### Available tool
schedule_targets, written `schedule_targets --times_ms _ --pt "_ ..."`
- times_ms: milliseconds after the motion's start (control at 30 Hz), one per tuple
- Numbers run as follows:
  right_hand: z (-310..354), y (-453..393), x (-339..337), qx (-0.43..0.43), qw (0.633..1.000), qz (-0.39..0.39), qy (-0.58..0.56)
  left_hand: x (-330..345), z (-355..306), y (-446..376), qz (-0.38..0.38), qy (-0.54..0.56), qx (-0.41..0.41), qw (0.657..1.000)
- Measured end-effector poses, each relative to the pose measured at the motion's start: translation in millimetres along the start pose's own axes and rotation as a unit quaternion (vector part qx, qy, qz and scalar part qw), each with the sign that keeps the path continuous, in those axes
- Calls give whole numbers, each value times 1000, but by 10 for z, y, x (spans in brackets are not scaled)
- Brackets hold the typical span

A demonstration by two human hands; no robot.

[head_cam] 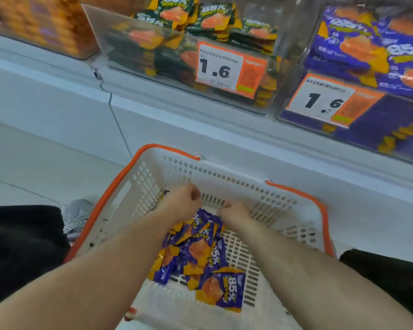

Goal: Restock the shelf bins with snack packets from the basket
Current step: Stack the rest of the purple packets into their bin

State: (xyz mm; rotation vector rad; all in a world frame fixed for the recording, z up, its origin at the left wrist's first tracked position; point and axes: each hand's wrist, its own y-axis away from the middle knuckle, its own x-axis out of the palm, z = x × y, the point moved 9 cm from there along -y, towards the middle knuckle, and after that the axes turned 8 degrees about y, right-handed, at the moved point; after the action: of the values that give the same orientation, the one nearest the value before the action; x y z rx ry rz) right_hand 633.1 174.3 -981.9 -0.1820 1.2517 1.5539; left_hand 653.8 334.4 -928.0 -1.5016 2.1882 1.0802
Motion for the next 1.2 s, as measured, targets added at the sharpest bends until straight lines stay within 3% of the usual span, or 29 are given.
schedule_targets --times_ms 100,233,433,567,700,800,1033,1200 --pt "-566 -80 516 122 986 61 -97 132 242 -59 17 7 -34 999" --pt "-853 -114 966 219 946 96 -219 223 441 -114 19 31 -63 997" --pt "-828 -285 1278 283 890 51 -354 260 611 -141 14 55 -98 994" --pt "-830 -329 1268 288 887 55 -358 305 619 -131 21 65 -103 992" --pt "-862 -334 815 229 956 -2 -182 307 584 -122 29 64 -102 992" --pt "-798 -252 355 140 986 -44 -78 291 558 -76 25 65 -106 992" --pt "-376 109 -540 -10 999 -41 16 289 243 106 38 106 -103 988" --pt "179 567 -1166 -145 983 -108 39 186 -250 266 42 266 -87 959"
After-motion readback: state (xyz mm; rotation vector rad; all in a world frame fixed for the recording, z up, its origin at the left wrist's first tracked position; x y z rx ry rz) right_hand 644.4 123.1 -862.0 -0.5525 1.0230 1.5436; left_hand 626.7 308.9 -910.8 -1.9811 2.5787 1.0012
